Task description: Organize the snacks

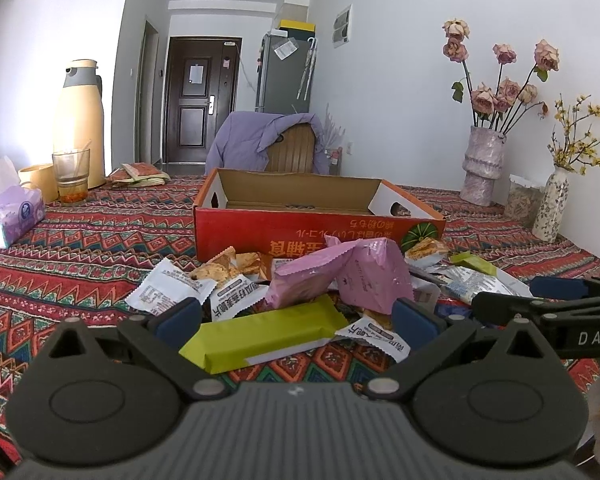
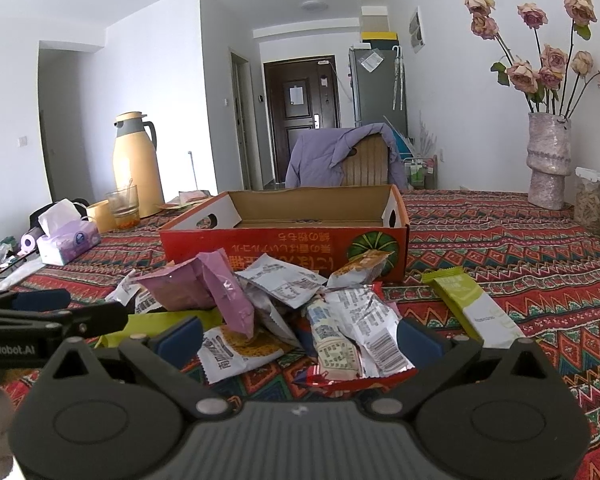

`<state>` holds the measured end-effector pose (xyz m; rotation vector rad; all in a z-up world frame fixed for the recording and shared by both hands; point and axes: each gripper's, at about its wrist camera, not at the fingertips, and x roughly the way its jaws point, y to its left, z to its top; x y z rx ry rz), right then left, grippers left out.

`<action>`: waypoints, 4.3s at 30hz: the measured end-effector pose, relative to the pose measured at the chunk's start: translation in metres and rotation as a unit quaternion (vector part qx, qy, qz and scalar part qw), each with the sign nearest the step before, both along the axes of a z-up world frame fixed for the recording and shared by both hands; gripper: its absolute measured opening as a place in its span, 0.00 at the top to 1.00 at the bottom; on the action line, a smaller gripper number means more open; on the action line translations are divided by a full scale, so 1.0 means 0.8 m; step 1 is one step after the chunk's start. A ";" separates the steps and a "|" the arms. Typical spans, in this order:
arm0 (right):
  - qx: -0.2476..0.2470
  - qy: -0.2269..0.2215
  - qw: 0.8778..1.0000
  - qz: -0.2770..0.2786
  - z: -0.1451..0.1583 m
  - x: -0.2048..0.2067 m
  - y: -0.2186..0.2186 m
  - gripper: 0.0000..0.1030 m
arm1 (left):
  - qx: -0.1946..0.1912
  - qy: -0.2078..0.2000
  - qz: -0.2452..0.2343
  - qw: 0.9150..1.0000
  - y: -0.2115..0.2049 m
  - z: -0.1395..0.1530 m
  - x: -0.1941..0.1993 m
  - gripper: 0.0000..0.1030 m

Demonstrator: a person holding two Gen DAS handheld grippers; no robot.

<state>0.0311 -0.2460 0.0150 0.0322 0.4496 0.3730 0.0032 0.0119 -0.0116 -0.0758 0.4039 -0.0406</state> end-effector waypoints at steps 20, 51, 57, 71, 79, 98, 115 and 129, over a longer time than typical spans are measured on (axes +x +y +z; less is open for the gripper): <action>-0.001 0.004 1.000 -0.001 -0.005 0.000 0.001 0.00 | -0.003 0.004 -0.001 1.000 -0.002 -0.003 0.002 0.00; -0.055 0.081 0.995 0.002 -0.041 0.089 -0.001 0.39 | -0.001 0.027 0.012 1.000 0.002 -0.010 0.012 0.00; -0.057 0.064 0.996 0.005 -0.038 0.076 -0.003 0.48 | -0.006 0.034 0.014 0.999 0.004 -0.012 0.014 0.00; -0.015 -0.035 0.999 -0.014 0.018 0.037 -0.025 0.53 | 0.028 0.038 0.038 0.998 0.007 -0.007 0.029 0.00; -0.012 -0.027 0.999 -0.013 0.012 0.042 -0.022 0.53 | 0.088 0.034 0.026 0.995 -0.011 -0.007 0.061 0.00; -0.009 -0.013 1.000 -0.015 0.000 0.053 -0.021 0.53 | 0.154 0.053 -0.061 0.985 -0.040 -0.021 0.129 0.58; -0.009 -0.016 1.000 -0.016 0.001 0.050 -0.020 0.52 | 0.150 0.025 -0.046 0.987 -0.022 0.001 0.111 0.80; -0.007 -0.038 0.999 -0.023 0.019 0.057 -0.017 0.52 | 0.091 -0.035 -0.021 0.995 -0.004 0.056 0.099 0.81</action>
